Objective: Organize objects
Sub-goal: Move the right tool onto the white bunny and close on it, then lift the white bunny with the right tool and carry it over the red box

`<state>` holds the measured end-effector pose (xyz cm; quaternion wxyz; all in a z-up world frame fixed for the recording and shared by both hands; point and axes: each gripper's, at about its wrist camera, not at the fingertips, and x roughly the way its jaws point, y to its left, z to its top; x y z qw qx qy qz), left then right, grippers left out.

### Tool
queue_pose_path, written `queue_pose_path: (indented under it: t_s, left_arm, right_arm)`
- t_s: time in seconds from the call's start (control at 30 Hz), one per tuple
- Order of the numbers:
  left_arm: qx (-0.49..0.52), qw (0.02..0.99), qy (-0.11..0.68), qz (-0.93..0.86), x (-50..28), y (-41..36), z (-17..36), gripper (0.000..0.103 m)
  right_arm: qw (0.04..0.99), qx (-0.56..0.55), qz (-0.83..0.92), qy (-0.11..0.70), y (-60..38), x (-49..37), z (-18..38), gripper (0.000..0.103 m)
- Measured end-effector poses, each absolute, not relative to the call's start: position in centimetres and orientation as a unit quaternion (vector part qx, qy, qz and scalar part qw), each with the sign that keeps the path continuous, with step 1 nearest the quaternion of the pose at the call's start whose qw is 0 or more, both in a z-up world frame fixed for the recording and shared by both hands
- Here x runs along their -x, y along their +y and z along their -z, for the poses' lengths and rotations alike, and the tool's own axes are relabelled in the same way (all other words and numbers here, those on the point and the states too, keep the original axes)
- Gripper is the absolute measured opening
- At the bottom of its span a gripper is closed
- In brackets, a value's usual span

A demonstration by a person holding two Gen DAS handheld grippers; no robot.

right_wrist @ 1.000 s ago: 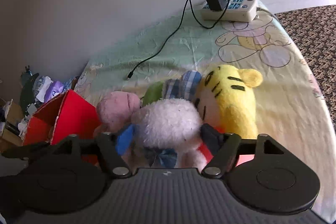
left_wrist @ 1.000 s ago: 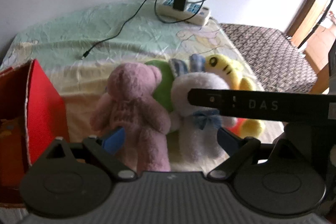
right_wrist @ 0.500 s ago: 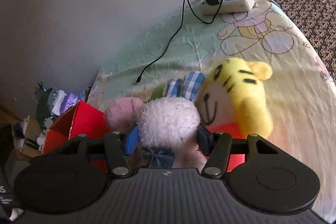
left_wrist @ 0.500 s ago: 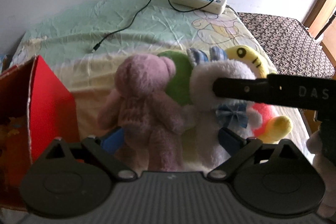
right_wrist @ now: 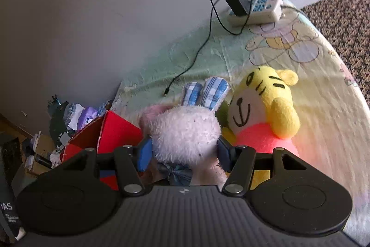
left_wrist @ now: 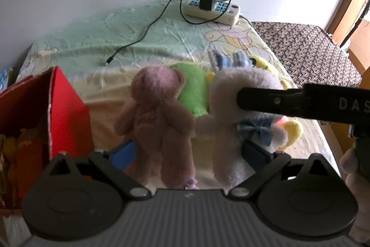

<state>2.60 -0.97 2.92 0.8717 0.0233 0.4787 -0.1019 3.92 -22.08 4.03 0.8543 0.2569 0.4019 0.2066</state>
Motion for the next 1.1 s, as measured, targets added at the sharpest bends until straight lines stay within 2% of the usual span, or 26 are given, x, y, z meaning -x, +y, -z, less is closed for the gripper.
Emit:
queue_pose_path:
  t_s: [0.47,0.8,0.93,1.1]
  left_arm:
    - [-0.023,0.895,0.436,0.09,0.5,2.1,-6.6,0.097]
    - [0.002,0.925,0.373,0.072,3.3,11.0,-11.3,0.095]
    - [0.014,0.926,0.377,0.036,3.8,16.5,-11.1,0.095]
    - [0.031,0.914,0.404,-0.02,4.1,23.4,-8.7,0.095]
  right_arm:
    - [0.892,-0.24,-0.208,0.322,-19.9,-0.7,-8.8,0.06]
    - [0.897,-0.204,-0.277,0.279,-10.3,-0.6,-13.8,0.06]
    - [0.881,-0.201,-0.305,0.301,-4.8,-2.1,-13.5,0.061]
    - [0.841,-0.221,-0.333,0.365,2.2,-4.5,-10.8,0.061]
